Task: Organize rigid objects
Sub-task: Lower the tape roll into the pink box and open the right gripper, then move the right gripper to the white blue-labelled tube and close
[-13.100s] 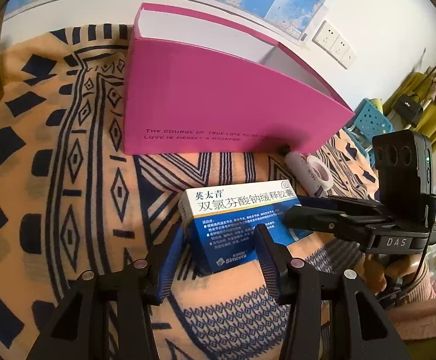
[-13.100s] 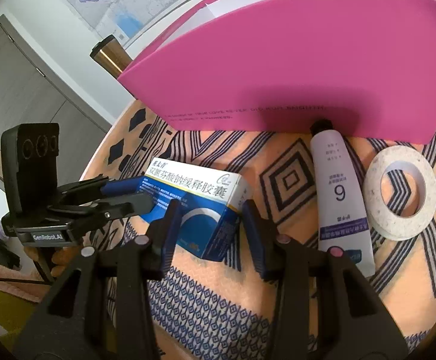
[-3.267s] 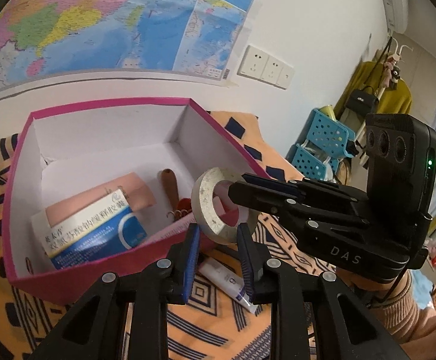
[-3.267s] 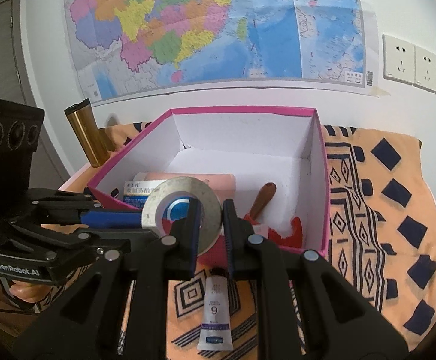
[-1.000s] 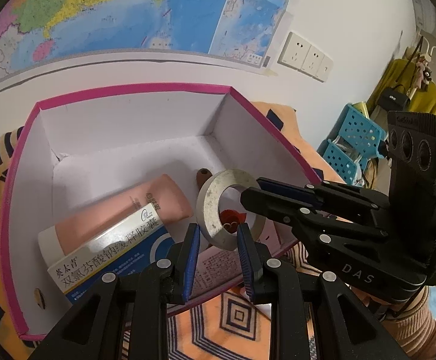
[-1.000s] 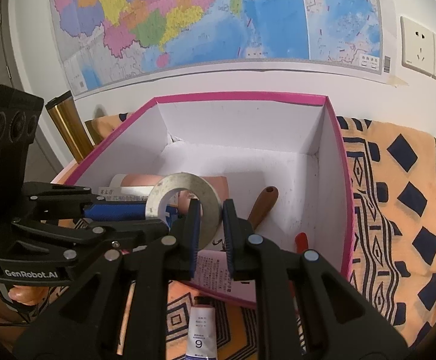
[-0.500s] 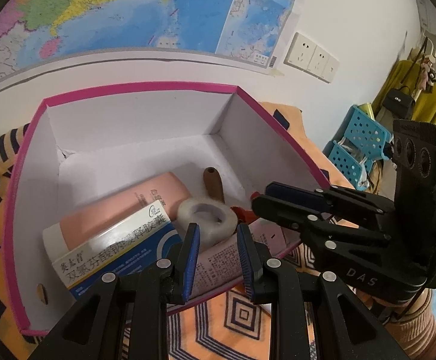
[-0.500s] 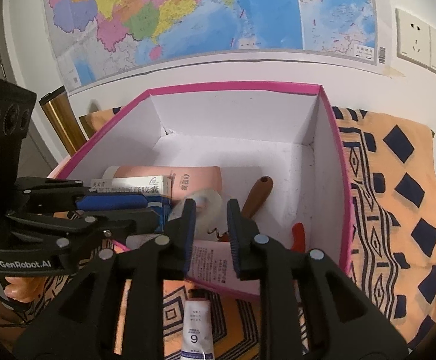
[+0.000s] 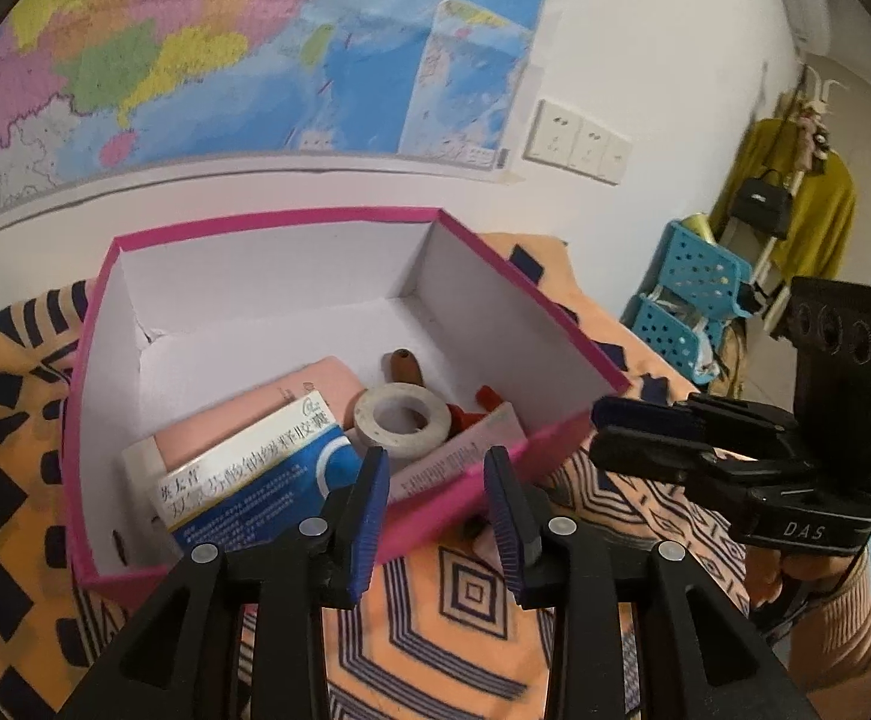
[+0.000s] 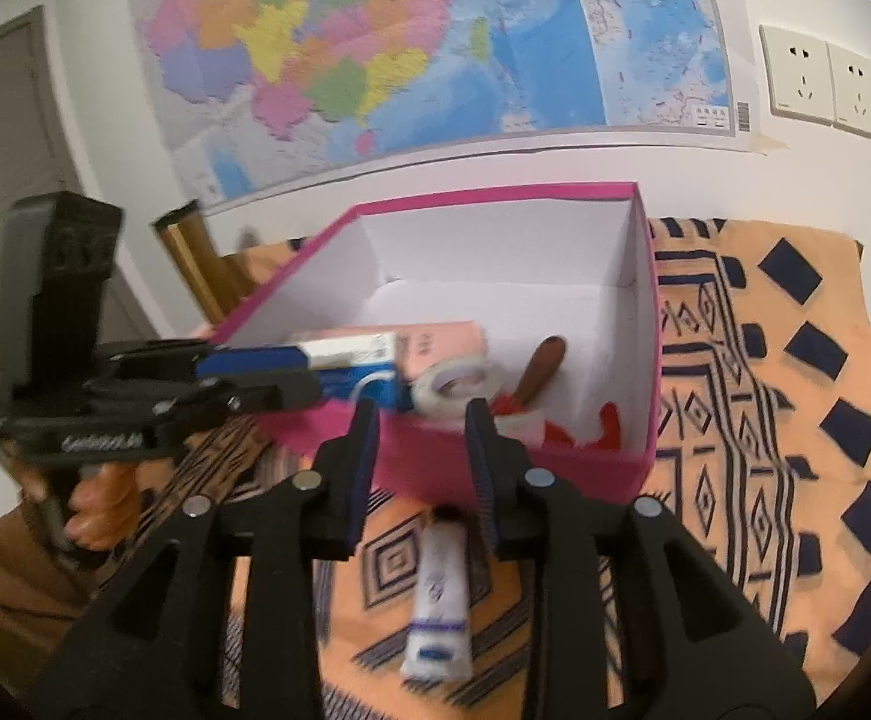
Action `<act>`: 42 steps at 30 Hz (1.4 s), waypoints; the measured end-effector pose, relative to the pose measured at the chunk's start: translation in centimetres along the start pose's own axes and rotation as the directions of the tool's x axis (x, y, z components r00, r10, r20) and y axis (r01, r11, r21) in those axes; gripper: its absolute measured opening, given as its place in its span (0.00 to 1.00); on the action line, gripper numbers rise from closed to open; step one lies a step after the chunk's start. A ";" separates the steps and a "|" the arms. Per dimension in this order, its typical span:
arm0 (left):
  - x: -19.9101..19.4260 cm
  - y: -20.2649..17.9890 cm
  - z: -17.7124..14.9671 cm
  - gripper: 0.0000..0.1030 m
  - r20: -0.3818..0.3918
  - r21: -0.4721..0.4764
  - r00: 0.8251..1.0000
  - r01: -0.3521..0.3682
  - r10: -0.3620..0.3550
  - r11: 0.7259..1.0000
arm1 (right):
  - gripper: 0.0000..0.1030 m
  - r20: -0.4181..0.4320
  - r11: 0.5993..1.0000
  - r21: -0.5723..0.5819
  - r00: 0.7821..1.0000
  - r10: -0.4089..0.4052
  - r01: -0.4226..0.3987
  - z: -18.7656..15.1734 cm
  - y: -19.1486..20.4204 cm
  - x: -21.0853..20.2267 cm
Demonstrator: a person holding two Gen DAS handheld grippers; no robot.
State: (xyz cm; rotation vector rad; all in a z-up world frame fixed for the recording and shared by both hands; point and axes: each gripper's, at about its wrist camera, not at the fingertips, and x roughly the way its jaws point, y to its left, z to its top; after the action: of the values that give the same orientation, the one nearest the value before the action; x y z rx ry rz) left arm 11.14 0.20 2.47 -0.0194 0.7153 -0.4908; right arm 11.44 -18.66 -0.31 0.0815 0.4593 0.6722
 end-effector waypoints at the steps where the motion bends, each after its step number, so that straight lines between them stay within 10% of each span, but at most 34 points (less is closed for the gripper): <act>1: -0.3 -0.2 -0.2 0.33 0.007 0.007 1.000 0.004 -0.004 1.000 | 0.33 -0.003 1.000 -0.002 1.000 0.010 -0.010 -0.4 0.1 -0.4; 16: -1.4 -2.5 -3.1 0.35 -0.001 0.081 0.999 -0.039 0.039 0.996 | 0.45 -0.270 0.999 0.017 0.962 -0.040 0.046 -6.4 -0.7 6.4; 29: 0.1 -0.6 -5.3 0.35 -0.077 0.033 0.997 -0.017 0.020 0.999 | 0.45 -0.288 0.985 -0.130 0.955 0.074 -0.116 -7.6 4.1 6.1; 42: 3.5 -0.9 -7.3 0.35 -0.214 0.052 0.976 0.052 -0.040 0.997 | 0.45 -0.251 0.969 0.246 0.965 0.071 -0.008 -10.8 -1.4 0.1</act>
State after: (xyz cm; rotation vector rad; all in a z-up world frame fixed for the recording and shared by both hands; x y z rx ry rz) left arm 8.40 -1.10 -5.12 0.0716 0.9122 -0.5632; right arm 7.63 -20.47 -10.36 0.2376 0.7930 0.6663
